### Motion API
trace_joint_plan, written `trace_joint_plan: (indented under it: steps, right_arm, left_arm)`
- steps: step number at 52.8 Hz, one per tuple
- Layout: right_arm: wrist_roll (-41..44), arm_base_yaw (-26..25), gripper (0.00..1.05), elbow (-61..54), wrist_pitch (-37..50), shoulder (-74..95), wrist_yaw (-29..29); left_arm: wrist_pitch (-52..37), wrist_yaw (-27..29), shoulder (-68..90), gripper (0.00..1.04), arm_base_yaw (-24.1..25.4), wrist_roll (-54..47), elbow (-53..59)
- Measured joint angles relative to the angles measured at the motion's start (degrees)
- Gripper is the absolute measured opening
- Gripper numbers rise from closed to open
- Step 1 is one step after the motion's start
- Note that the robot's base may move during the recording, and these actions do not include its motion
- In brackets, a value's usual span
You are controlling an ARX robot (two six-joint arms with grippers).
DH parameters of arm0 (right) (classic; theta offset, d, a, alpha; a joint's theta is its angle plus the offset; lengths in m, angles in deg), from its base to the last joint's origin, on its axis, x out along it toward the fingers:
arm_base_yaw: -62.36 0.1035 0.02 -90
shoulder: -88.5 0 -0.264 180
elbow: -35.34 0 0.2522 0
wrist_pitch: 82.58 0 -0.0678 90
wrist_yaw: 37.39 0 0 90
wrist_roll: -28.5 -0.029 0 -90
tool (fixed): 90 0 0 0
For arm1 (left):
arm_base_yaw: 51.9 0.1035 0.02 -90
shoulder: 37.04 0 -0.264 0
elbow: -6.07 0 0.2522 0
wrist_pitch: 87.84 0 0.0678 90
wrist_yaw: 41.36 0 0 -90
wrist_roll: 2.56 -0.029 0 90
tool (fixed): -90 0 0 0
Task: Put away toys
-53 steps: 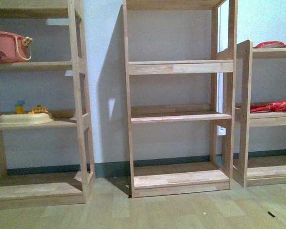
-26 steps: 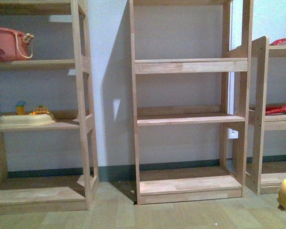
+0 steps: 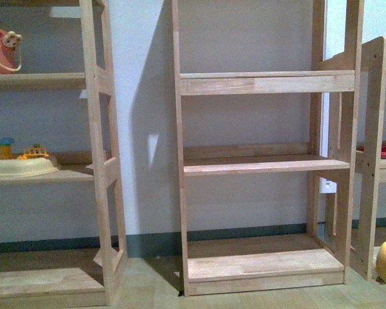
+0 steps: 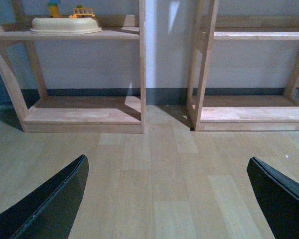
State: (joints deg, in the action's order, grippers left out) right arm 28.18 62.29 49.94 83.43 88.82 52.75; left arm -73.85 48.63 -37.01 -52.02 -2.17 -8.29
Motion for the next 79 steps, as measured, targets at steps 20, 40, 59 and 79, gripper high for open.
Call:
trace_joint_plan:
  steps: [20,40,59,79]
  right_arm:
    - [0.0,0.0,0.07,0.0,0.0,0.0,0.0]
    - [0.0,0.0,0.07,0.0,0.0,0.02,-0.15]
    - [-0.02,0.02,0.07,0.0,0.0,0.0,-0.11]
    - [0.0,0.0,0.07,0.0,0.0,0.0,-0.15]
  left_arm:
    - [0.0,-0.07,0.0,0.98,0.02,-0.02,0.0]
    - [0.0,-0.04,0.02,0.98,0.07,-0.02,0.0]
    - [0.0,0.0,0.0,0.98,0.07,-0.02,0.0]
    - [0.0,0.0,0.0,0.98,0.07,-0.02,0.0]
